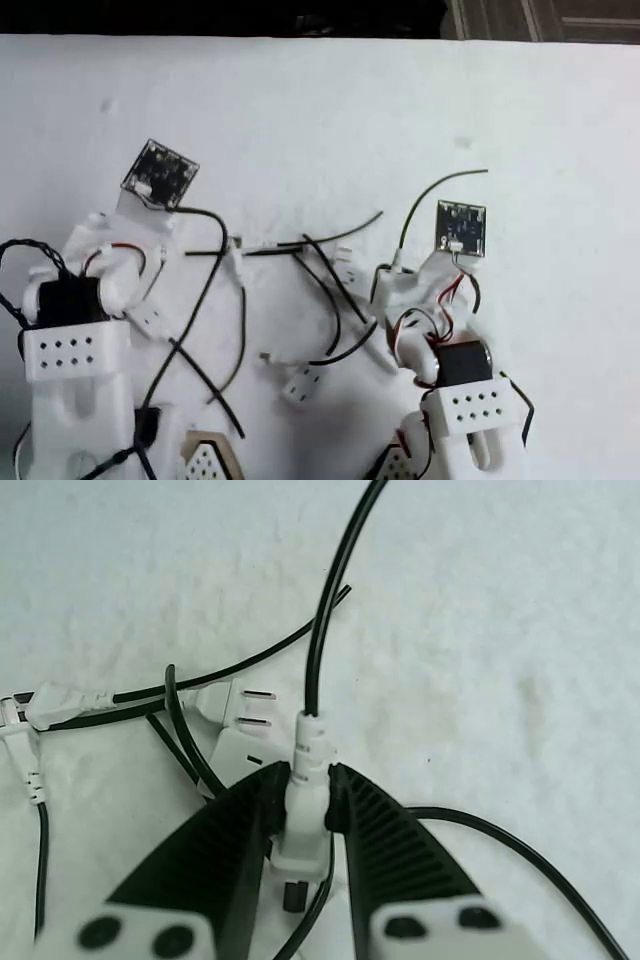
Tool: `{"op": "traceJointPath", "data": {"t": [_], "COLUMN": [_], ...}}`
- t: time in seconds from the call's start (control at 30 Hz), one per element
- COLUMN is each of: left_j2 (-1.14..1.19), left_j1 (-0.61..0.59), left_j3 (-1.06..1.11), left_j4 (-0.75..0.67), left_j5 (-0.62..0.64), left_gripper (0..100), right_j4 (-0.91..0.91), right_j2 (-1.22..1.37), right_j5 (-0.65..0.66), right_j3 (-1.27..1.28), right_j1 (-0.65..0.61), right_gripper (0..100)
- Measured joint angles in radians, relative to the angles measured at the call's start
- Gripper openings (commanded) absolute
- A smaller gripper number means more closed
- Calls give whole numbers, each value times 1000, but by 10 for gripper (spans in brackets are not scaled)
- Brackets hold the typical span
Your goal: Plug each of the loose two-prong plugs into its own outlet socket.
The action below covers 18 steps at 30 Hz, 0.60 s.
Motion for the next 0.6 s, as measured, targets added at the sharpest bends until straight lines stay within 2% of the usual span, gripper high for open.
{"op": "traceJointPath", "data": {"t": [0.37, 0.6], "left_j2": [-2, -3], "left_j1": [2, 83], "left_j3": [0, -52], "left_j4": [0, 2], "left_j5": [0, 3], "left_gripper": [23, 23], "right_j4": [-6, -6], "right_j2": [0, 0], "right_j5": [0, 0], "right_j3": [17, 15], "right_j1": [0, 2], "right_gripper": [17, 17]}}
